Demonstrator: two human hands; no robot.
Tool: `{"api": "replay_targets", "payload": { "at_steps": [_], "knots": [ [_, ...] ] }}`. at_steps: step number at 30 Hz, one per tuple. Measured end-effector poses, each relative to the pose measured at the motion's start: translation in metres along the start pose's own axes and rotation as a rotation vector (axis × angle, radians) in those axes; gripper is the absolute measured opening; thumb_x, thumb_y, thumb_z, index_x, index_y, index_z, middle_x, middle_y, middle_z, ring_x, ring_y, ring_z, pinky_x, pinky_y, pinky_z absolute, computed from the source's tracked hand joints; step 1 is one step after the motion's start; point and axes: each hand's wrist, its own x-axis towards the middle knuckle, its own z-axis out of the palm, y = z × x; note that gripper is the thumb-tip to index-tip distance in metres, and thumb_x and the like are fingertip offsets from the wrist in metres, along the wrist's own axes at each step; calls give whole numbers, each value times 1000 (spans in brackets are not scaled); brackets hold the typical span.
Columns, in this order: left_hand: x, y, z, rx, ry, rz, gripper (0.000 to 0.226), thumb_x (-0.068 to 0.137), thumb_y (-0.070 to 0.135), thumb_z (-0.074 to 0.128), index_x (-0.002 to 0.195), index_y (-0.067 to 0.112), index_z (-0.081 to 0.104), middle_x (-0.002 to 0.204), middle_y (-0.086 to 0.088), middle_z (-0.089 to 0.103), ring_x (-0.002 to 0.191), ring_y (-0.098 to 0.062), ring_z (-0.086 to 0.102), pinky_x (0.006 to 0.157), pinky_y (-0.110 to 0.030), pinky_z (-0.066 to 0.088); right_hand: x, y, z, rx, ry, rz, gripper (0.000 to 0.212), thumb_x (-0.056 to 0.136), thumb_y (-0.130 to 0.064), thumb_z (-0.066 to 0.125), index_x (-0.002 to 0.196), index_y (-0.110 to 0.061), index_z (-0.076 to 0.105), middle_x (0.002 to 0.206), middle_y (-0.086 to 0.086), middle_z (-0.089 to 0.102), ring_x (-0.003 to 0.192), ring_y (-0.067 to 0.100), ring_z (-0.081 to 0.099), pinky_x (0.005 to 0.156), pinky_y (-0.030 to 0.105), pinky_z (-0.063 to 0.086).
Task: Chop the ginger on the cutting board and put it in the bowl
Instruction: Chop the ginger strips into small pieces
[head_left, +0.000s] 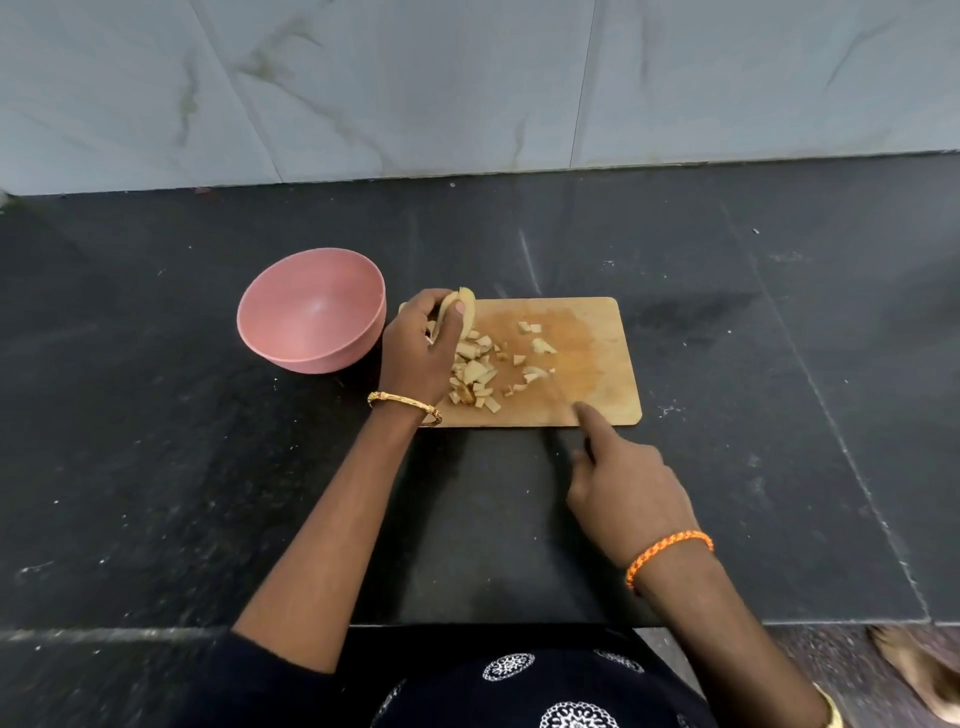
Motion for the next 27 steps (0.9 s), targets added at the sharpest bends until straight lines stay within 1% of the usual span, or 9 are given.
{"api": "replay_targets", "payload": {
  "at_steps": [2,4,6,8,12,18,20,23,27],
  "knots": [
    [-1,1,-1,-6,8,-1,24,93,28,50,104,10,62,96,0,65,90,-14,59,77,-24,46,5,11,-3,33,35,91,45,96,-19,38,140,-30,33,102,19,61,95,41,59,73,37,44],
    [-3,0,1,-23,20,-13,23,94,26,51,105,10,62,97,-2,65,90,-13,59,77,-23,46,8,19,-4,28,35,133,43,96,-18,37,138,-28,35,96,17,59,87,38,58,70,35,43],
    [-7,-2,4,-42,30,-24,21,94,25,52,104,10,63,95,-1,65,87,-11,59,77,-18,46,6,17,-2,4,21,122,45,96,-16,37,139,-28,32,90,14,53,83,36,56,69,34,43],
    [-12,-7,9,-67,69,-29,20,93,24,52,101,9,63,91,2,63,84,-9,58,75,-13,44,1,11,3,-24,-1,85,50,95,-15,37,141,-30,28,97,16,57,89,37,57,70,33,40],
    [-25,-13,21,-128,154,-53,18,92,20,52,98,7,63,87,4,61,81,-9,56,74,-13,44,-3,-4,12,-29,-42,9,52,96,-17,36,144,-34,25,109,16,59,98,36,59,71,33,39],
    [-29,-18,26,-195,281,-140,21,94,20,52,99,2,60,88,-8,61,81,-11,55,75,-16,44,-2,13,7,98,41,91,48,96,-19,39,143,-32,31,100,17,63,90,37,61,77,40,52],
    [-28,-18,27,-201,298,-154,21,94,19,51,99,1,60,87,-9,61,80,-11,54,73,-18,45,-5,14,9,100,53,103,49,97,-19,38,144,-30,30,98,16,63,87,35,61,75,37,51],
    [-29,-17,29,-191,299,-141,16,94,18,51,97,5,60,85,-4,60,77,-10,54,72,-14,44,-9,8,20,55,41,68,51,97,-18,36,145,-31,25,100,14,62,92,36,61,71,33,42],
    [-30,-20,29,-163,317,-131,15,94,16,51,98,5,60,88,-4,61,79,-8,55,72,-9,42,-10,-6,30,41,-17,-1,51,97,-19,35,144,-34,23,101,11,62,94,32,61,76,36,47]
  ]
}}
